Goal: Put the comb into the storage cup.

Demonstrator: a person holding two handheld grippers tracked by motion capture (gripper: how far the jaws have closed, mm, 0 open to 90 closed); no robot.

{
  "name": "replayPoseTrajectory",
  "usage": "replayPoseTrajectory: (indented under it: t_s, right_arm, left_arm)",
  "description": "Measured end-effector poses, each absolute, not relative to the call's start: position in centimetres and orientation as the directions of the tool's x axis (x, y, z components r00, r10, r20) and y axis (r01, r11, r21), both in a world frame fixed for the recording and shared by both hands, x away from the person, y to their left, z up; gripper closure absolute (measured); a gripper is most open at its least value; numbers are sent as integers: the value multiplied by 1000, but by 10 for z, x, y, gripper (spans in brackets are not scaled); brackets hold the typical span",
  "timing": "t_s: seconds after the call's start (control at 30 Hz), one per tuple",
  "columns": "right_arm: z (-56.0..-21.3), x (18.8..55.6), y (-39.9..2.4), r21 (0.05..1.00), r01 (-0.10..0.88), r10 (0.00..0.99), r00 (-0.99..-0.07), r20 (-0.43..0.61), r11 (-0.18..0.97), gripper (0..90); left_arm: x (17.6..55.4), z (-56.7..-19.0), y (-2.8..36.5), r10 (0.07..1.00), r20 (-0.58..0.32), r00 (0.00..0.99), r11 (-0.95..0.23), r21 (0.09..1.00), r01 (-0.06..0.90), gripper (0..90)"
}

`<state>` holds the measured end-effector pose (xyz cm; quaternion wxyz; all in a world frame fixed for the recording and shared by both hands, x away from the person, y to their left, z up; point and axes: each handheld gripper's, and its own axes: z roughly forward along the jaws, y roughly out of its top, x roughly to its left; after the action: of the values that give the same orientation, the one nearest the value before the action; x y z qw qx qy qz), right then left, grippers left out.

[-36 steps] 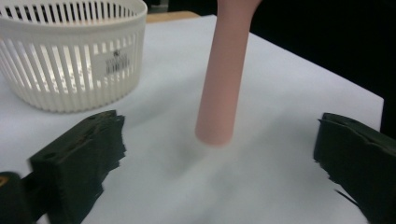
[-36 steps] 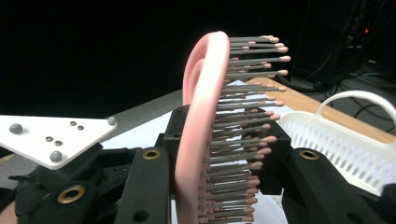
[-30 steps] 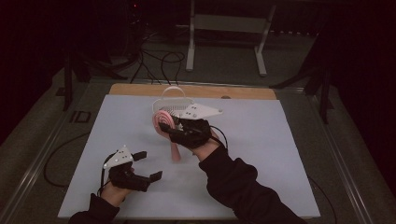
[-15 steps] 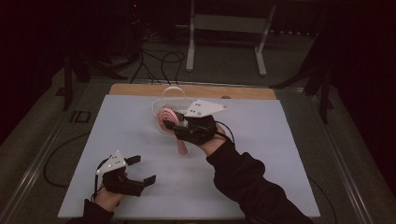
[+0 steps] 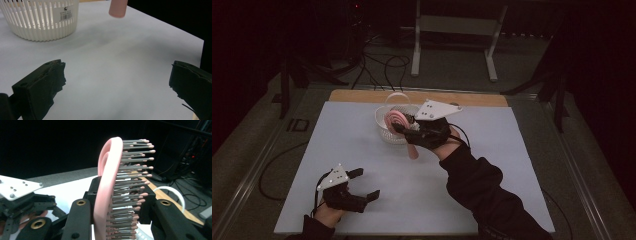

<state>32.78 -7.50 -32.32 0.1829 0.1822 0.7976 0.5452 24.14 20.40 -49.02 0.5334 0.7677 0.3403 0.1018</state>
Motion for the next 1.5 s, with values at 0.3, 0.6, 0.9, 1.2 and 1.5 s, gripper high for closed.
replayPoseTrajectory:
  t_s: [0.3, 0.6, 0.9, 1.2, 1.5]
  right_arm:
    - [-310, 337, -77, 934, 55, 503, -853, -140, 353, 643]
    - [-300, 351, -75, 932, 14, 511, -839, -186, 362, 644]
    - [-292, 368, -71, 933, -8, 526, -824, -210, 360, 643]
    - [-288, 383, -64, 928, -26, 537, -809, -238, 372, 643]
    - [-296, 400, -57, 923, -61, 532, -802, -272, 380, 643]
  left_arm:
    - [241, -490, 205, 636, -196, 747, -205, 890, 408, 0]
    - [242, -491, 204, 634, -196, 748, -206, 890, 407, 0]
    - [242, -491, 204, 632, -198, 750, -202, 891, 406, 0]
    - [242, -491, 203, 645, -165, 746, -226, 891, 393, 0]
    - [241, -491, 204, 642, -167, 748, -218, 896, 387, 0]
